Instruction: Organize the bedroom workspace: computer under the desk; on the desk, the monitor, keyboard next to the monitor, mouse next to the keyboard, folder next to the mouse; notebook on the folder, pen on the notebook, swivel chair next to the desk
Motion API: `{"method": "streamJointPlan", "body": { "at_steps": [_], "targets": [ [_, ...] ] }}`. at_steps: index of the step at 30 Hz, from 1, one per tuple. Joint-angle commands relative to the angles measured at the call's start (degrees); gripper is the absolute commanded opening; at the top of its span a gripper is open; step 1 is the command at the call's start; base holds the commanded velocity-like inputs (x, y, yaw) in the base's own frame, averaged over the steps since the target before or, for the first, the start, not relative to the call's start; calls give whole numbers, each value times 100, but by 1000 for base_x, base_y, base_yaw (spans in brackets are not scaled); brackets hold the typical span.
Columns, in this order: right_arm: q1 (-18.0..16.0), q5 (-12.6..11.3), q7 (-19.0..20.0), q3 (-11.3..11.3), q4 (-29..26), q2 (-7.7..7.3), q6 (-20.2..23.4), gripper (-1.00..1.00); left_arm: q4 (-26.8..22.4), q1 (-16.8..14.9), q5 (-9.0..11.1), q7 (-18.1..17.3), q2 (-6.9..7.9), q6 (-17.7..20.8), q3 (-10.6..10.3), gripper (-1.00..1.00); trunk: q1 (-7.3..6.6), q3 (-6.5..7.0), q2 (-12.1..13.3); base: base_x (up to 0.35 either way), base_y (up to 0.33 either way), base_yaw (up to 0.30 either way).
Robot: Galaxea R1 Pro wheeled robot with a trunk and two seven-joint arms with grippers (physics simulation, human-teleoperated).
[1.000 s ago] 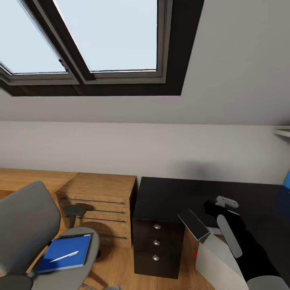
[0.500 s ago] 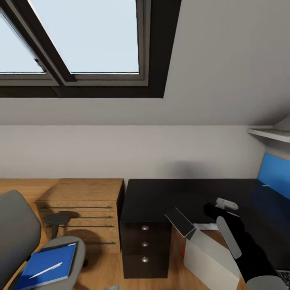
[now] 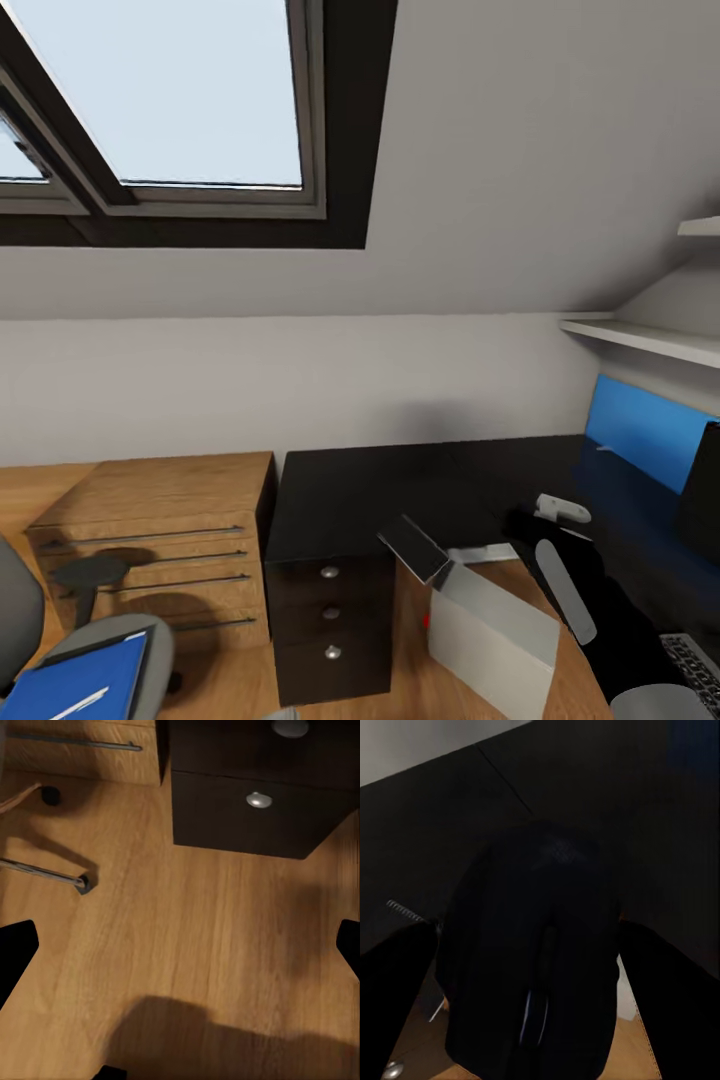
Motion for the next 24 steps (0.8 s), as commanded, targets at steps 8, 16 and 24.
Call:
{"method": "streamJointPlan", "body": {
  "at_steps": [8, 16, 24],
  "targets": [
    [0, -31, -49, 6, -6, -3, 12, -100, -2, -7, 64, 36, 9, -88, -32, 100, 2, 44, -4, 0, 0, -243],
    [0, 48, -49, 12, -6, -3, 12, -100, -2, -7, 58, 27, 10, -246, -38, 100, 2, 90, -4, 0, 0, -243],
    [-1, 52, -49, 18, -6, -3, 12, -100, -32, -7, 57, 20, 17, -250, -30, 100, 2, 136, -4, 0, 0, -243]
  ]
}}
